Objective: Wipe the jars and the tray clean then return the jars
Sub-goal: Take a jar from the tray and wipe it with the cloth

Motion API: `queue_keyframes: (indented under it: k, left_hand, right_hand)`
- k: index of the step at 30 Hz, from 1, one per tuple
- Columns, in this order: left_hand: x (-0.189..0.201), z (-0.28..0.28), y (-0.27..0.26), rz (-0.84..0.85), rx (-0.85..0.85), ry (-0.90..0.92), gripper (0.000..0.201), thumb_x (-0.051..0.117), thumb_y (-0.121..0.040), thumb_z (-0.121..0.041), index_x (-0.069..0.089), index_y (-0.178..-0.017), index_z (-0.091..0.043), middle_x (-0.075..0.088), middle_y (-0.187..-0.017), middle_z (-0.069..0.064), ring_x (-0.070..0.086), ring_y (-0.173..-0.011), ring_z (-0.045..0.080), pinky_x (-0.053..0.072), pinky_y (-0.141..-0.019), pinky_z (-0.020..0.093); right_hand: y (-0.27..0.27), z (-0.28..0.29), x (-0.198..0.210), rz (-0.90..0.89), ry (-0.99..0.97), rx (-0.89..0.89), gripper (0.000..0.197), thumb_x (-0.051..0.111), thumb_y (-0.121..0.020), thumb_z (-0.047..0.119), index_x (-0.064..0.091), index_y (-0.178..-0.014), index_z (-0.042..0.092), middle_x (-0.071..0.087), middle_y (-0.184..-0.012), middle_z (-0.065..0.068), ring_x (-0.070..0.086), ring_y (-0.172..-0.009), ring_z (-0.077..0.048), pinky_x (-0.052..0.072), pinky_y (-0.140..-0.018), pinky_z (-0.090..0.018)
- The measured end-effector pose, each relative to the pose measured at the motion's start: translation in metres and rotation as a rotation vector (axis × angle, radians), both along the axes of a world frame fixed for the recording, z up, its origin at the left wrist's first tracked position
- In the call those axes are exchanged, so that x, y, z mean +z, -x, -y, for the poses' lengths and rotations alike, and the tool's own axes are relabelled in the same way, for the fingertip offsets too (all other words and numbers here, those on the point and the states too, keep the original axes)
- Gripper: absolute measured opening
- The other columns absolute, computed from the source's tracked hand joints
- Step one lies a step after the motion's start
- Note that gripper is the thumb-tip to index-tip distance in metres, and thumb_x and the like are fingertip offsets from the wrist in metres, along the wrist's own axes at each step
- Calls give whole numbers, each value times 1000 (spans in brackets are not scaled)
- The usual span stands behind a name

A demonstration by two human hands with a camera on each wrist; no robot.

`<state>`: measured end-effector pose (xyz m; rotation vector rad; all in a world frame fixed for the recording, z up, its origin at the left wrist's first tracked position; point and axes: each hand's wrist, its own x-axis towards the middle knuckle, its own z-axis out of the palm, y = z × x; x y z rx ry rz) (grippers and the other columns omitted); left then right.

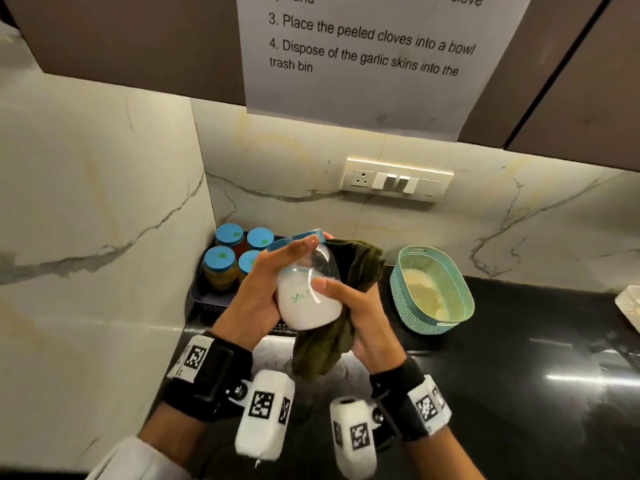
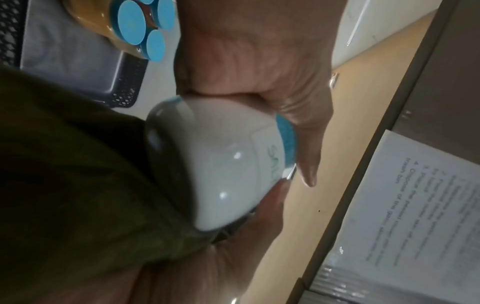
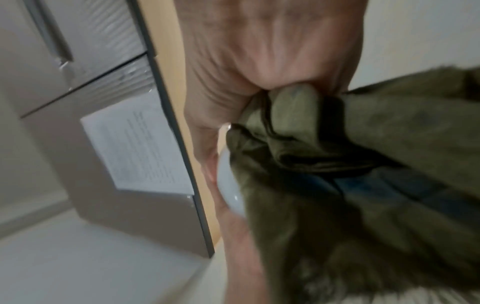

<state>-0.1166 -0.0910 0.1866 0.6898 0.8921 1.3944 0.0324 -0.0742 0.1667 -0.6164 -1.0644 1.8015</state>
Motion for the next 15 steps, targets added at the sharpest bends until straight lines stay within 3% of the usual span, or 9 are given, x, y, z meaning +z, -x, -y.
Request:
queue_keyframes:
  k: [1, 5, 7, 10, 12, 14, 15]
  left_hand:
    - [1, 0, -4, 2, 26, 2, 28, 81, -72, -28, 82, -97, -16, 76, -92, 13, 73, -82, 27, 62, -68, 33]
    - [-6, -1, -12, 14, 171, -25, 52, 89, -63, -30, 76, -107, -6, 74, -102, 21, 72, -88, 33, 61, -71, 36]
    - [-5, -2, -14, 56, 194, -21, 60, 93, -60, -33, 74, -108, -2, 73, -101, 19, 72, -90, 30, 62, -75, 37]
    - [-1, -2, -15, 98, 189, 32, 76, 95, -63, -39, 67, -118, 5, 69, -106, 20, 68, -98, 33, 62, -86, 41]
    - [-1, -3, -17, 102, 211, 36, 67, 97, -58, -36, 71, -108, 0, 70, -104, 18, 68, -98, 34, 61, -84, 41]
    - [-1, -2, -21, 100, 231, 4, 55, 98, -57, -34, 76, -100, -8, 74, -102, 16, 71, -93, 31, 60, -80, 40]
    - [-1, -1, -22, 79, 250, -11, 51, 98, -58, -35, 78, -98, -11, 75, -102, 15, 73, -91, 30, 61, -78, 40]
  right_hand:
    - [2, 5, 0, -2, -19, -49, 73, 84, -77, 10, 56, -145, 9, 66, -138, -21, 61, -130, -45, 44, -111, -68]
    - [12, 22, -4, 112, -228, -307, 59, 84, -87, 17, 61, -140, 8, 74, -129, -7, 70, -121, -27, 56, -105, -51]
    - [16, 30, -8, 192, -434, -404, 56, 82, -88, 24, 63, -137, 7, 69, -137, -11, 64, -132, -29, 52, -110, -54]
    - [16, 30, -19, 377, -835, -474, 48, 74, -92, 17, 64, -137, 5, 60, -149, -11, 47, -149, -28, 40, -120, -56]
    - [14, 22, -18, 320, -802, -443, 42, 69, -97, 20, 65, -137, 6, 62, -147, -9, 49, -147, -29, 41, -119, -58]
    - [11, 11, -7, 84, -427, -355, 31, 64, -103, 19, 70, -130, 6, 72, -134, -11, 64, -131, -31, 52, -109, -52]
    - [10, 6, -1, -7, -250, -304, 25, 60, -104, 13, 74, -125, 10, 76, -124, -10, 70, -120, -27, 58, -101, -43]
